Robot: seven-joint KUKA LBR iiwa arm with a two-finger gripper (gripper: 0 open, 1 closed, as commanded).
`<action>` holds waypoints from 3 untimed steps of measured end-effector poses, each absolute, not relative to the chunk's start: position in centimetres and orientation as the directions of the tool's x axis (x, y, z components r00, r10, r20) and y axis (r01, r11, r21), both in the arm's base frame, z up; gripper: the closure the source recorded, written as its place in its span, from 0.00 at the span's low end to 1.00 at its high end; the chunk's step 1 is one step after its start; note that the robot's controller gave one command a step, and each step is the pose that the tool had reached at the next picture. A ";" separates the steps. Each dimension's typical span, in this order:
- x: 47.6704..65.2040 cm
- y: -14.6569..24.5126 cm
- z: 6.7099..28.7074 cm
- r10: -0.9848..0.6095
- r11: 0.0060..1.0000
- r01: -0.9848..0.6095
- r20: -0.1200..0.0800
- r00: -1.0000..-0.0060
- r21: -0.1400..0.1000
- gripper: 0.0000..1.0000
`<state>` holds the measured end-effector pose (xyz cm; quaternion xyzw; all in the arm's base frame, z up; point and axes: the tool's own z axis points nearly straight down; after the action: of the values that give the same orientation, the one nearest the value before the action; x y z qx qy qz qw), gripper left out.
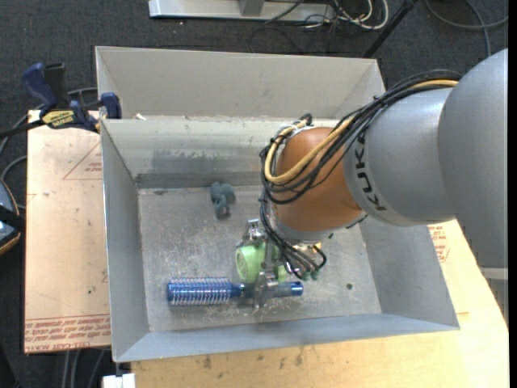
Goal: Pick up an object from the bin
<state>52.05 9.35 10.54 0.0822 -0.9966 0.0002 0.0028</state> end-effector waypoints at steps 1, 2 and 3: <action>52.1 9.5 10.8 -0.164 0.986 -0.164 0.002 -0.986 0.001 0.00; 50.4 10.2 7.7 -0.218 0.976 -0.218 -0.014 -0.976 -0.001 0.00; 50.4 10.1 7.7 -0.217 0.976 -0.217 -0.016 -0.976 0.000 1.00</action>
Offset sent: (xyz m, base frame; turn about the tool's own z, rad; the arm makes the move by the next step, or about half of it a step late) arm 0.0000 0.0000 0.0000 0.0000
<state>50.44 10.15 7.75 0.1091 -0.9940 -0.0006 -0.0078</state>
